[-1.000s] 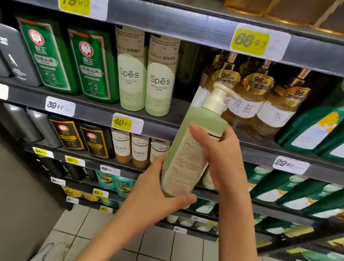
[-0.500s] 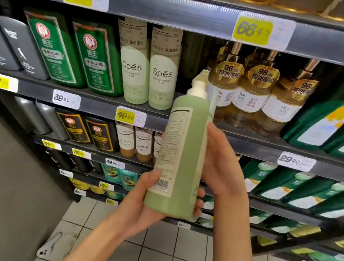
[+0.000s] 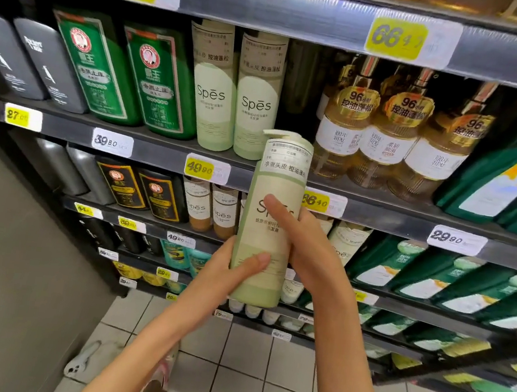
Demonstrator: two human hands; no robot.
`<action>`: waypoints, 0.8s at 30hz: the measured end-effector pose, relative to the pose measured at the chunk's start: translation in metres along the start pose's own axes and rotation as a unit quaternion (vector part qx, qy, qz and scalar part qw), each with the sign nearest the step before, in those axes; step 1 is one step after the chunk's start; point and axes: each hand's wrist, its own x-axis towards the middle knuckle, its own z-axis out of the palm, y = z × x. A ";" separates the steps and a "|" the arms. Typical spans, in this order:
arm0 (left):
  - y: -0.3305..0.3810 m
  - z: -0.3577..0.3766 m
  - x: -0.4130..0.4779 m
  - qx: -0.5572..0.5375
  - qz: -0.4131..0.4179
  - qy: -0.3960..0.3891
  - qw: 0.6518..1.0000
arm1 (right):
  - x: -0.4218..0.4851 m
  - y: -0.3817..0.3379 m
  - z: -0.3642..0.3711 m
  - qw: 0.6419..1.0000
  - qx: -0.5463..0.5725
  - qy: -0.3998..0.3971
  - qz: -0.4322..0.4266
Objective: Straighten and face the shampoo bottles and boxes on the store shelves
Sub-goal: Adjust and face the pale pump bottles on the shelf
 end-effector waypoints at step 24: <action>-0.008 -0.024 0.019 0.219 0.095 -0.075 0.968 | -0.028 0.038 -0.018 0.981 -0.146 -0.020 -0.126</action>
